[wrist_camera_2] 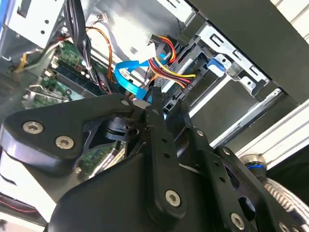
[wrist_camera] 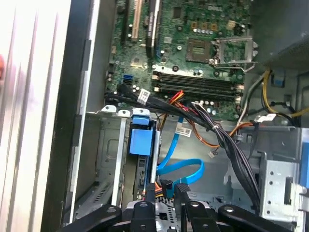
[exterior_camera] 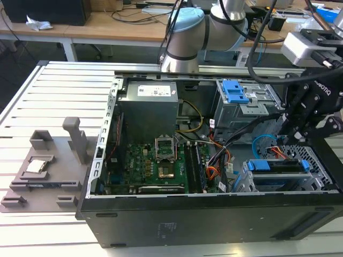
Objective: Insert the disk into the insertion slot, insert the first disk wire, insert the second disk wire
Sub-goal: 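Insert the second disk wire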
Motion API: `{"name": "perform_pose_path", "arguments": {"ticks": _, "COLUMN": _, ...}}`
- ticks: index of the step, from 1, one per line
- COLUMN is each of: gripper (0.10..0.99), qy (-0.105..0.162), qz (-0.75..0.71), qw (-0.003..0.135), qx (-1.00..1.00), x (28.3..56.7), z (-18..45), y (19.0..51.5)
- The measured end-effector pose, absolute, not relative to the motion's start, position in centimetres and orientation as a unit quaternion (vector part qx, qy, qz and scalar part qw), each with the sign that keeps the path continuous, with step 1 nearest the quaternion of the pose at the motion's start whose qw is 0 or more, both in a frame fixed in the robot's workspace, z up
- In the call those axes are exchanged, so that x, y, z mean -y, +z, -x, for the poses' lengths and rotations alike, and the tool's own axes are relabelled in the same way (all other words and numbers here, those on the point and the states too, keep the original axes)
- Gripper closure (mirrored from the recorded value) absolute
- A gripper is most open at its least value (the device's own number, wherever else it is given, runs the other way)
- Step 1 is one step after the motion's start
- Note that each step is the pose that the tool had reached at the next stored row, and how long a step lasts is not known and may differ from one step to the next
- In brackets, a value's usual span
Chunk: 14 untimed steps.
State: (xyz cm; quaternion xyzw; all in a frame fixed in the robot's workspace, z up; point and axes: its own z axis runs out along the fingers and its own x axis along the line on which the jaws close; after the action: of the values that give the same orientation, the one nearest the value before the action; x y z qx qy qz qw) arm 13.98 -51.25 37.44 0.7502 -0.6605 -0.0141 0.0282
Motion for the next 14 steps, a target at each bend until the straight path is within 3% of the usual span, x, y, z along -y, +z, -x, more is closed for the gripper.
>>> {"name": "perform_pose_path", "arguments": {"ticks": 10, "gripper": 0.784, "qy": -0.011, "qz": -0.769, "qw": 0.032, "qx": 0.638, "x": 50.99, "z": -13.07, "y": 36.73}}
{"name": "perform_pose_path", "arguments": {"ticks": 12, "gripper": 0.922, "qy": -0.011, "qz": -0.769, "qw": 0.032, "qx": 0.638, "x": 50.99, "z": -13.07, "y": 36.74}}
{"name": "perform_pose_path", "arguments": {"ticks": 14, "gripper": 0.925, "qy": -0.011, "qz": -0.769, "qw": 0.032, "qx": 0.638, "x": 51.03, "z": -13.07, "y": 36.73}}
